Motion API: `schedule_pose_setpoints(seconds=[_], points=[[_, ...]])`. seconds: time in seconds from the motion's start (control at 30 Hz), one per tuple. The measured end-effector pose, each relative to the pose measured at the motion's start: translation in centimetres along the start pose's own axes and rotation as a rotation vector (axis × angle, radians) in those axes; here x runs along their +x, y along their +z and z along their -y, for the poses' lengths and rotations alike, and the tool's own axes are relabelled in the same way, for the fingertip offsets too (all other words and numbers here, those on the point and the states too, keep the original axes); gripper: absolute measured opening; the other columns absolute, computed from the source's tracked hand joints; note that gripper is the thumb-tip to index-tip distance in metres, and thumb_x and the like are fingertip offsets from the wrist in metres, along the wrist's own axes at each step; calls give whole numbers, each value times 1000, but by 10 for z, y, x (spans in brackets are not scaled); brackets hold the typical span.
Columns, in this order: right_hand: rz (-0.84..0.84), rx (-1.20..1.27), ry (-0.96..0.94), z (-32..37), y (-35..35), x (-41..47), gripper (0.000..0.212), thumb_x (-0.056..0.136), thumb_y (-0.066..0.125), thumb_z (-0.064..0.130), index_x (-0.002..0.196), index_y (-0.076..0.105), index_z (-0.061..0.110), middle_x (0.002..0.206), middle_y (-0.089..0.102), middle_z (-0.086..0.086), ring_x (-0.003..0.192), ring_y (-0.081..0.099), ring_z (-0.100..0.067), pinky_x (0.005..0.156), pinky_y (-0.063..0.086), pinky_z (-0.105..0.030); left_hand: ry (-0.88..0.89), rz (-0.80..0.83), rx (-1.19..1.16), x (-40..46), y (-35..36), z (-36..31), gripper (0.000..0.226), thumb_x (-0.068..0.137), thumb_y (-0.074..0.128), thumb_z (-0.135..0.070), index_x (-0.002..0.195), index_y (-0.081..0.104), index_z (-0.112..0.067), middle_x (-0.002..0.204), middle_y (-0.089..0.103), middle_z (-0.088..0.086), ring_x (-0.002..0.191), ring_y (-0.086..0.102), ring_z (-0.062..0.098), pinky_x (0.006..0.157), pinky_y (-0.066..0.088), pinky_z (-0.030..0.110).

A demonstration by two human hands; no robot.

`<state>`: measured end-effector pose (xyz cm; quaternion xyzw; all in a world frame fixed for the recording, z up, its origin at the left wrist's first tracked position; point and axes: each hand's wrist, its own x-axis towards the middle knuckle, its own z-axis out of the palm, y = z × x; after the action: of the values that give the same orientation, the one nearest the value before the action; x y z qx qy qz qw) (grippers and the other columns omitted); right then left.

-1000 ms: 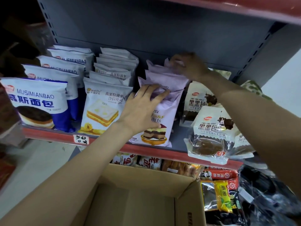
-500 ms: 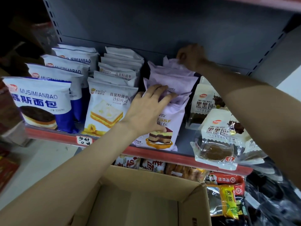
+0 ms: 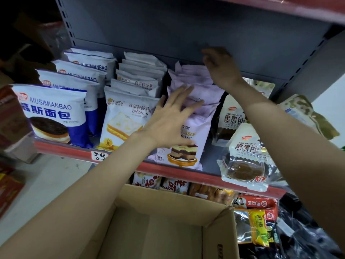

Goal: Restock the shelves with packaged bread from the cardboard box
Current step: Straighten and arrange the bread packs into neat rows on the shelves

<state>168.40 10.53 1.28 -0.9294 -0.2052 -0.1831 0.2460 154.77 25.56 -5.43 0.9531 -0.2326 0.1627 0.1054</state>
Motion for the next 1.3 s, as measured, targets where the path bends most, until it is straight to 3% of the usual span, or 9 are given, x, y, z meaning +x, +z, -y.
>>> schedule_pose_setpoints(seconds=[0.1, 0.2, 0.3, 0.47, 0.57, 0.8, 0.93, 1.07, 1.3], points=[[-78, 135, 154, 10, -8, -36, 41, 91, 46, 21, 129, 51, 8, 131, 50, -17, 119, 47, -29, 98, 33, -30, -106, -240, -335, -15, 2, 1, 93, 66, 73, -30, 146, 27, -26, 156, 8, 13, 143, 3, 31, 113, 18, 35], [70, -65, 115, 7, -7, -63, 45, 84, 45, 15, 129, 52, 13, 134, 46, -18, 122, 46, -32, 104, 33, -39, -307, -135, -642, -35, 4, -3, 111, 70, 76, -11, 146, 1, -42, 155, -3, 4, 140, 24, 24, 89, 40, 5], [212, -310, 55, 4, -4, -65, 40, 91, 41, 14, 127, 56, 23, 133, 55, -12, 121, 49, -32, 109, 28, -43, -376, 7, -749, -44, 14, -7, 126, 69, 79, -7, 141, -15, -51, 156, -1, -1, 107, 57, 20, 64, 49, 14], [384, -193, 70, 22, -4, -58, 38, 97, 35, 24, 126, 59, 21, 137, 53, 0, 123, 48, -26, 99, 38, -32, -385, -45, -742, -47, 23, -16, 126, 73, 76, -2, 142, -19, -46, 157, 6, -12, 98, 39, -7, 74, 54, 37], [414, -134, 56, 29, 2, -59, 39, 99, 36, 28, 134, 51, 28, 144, 46, 7, 132, 41, -20, 103, 34, -29, -379, -115, -660, -49, 27, -22, 122, 73, 76, -4, 144, -16, -43, 154, 15, -11, 103, 49, 5, 71, 54, 41], [163, 84, 186, 33, -1, -80, 36, 97, 40, 20, 130, 54, 15, 140, 47, -11, 126, 44, -26, 96, 32, -25, -433, -172, -657, -44, 32, -17, 124, 72, 78, -6, 143, -15, -46, 152, 20, -6, 89, 57, 16, 52, 42, 17], [-63, 491, 369, 44, -3, -114, 50, 94, 46, 26, 143, 35, 19, 147, 33, -6, 128, 40, -13, 99, 30, -18, -382, -239, -903, -47, 25, -14, 118, 75, 72, 0, 143, -14, -43, 156, 7, -9, 119, 43, -11, 78, 49, 10], [-207, 758, 454, 54, 13, -157, 56, 96, 48, 18, 146, 24, 22, 147, 26, 5, 111, 36, 12, 84, 24, 7, -344, -203, -1005, -41, 17, -5, 117, 75, 67, 2, 136, -15, -53, 159, 2, -5, 145, 17, 15, 105, 42, 27], [-129, 818, 452, 49, 55, -167, 70, 97, 40, 40, 150, -3, 25, 159, 6, 3, 145, 14, -14, 118, 18, -37, -585, -151, -1104, -26, 23, -18, 61, 102, 35, -21, 150, -2, -28, 157, 12, -8, 141, 25, 15, 115, 25, 40]])
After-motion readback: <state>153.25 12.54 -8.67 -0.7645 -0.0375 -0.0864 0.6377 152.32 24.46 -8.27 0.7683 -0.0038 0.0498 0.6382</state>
